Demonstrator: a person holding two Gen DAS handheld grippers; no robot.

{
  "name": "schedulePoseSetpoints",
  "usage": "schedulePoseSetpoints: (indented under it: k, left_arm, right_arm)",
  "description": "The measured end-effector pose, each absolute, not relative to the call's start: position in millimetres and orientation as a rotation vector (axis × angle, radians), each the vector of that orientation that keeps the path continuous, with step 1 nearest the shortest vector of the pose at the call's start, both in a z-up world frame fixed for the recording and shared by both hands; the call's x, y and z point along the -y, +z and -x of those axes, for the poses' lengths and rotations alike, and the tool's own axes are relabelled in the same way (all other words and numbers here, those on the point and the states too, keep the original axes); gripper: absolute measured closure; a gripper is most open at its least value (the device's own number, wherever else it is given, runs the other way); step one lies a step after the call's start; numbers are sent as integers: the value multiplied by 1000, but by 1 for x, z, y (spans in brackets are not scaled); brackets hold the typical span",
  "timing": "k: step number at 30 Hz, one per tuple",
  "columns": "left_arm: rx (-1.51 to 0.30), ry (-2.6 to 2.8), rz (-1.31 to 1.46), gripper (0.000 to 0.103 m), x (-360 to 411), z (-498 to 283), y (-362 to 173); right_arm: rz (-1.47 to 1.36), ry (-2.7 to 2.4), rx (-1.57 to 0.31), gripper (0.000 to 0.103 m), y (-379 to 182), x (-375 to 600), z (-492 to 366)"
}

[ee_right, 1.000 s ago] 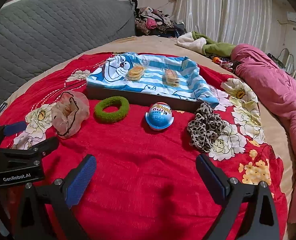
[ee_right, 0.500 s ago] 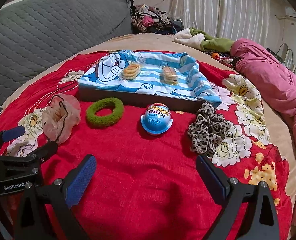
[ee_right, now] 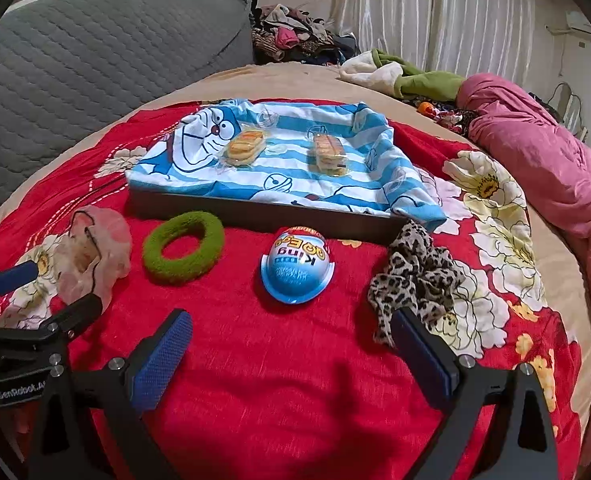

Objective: Organize objects
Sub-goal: 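Close left tool on the sheer scrunchie while right tool grasps the blue Kinder egg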

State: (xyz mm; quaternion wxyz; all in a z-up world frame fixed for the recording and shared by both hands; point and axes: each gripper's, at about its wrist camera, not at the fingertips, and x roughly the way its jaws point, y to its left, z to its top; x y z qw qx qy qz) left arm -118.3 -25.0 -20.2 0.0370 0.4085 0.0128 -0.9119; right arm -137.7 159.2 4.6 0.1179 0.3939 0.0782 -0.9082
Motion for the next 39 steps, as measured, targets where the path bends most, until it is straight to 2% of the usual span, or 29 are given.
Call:
schedulePoseSetpoints:
  k: [33,36,39]
  left_arm:
    - [-69,-2751,-1293,1,40,152,-46]
    - [-77,-2756,-1281,1,42,152,-45]
    - [-80,-2760,-1282,1,43,153,-45]
  right_arm:
    - [-1243,-2634,-292,3,-24,-145,199]
    - [-1259,-2634,-306,7,-26,-144,203]
    - [-1281,-2623,-297,17,-29,-144,206]
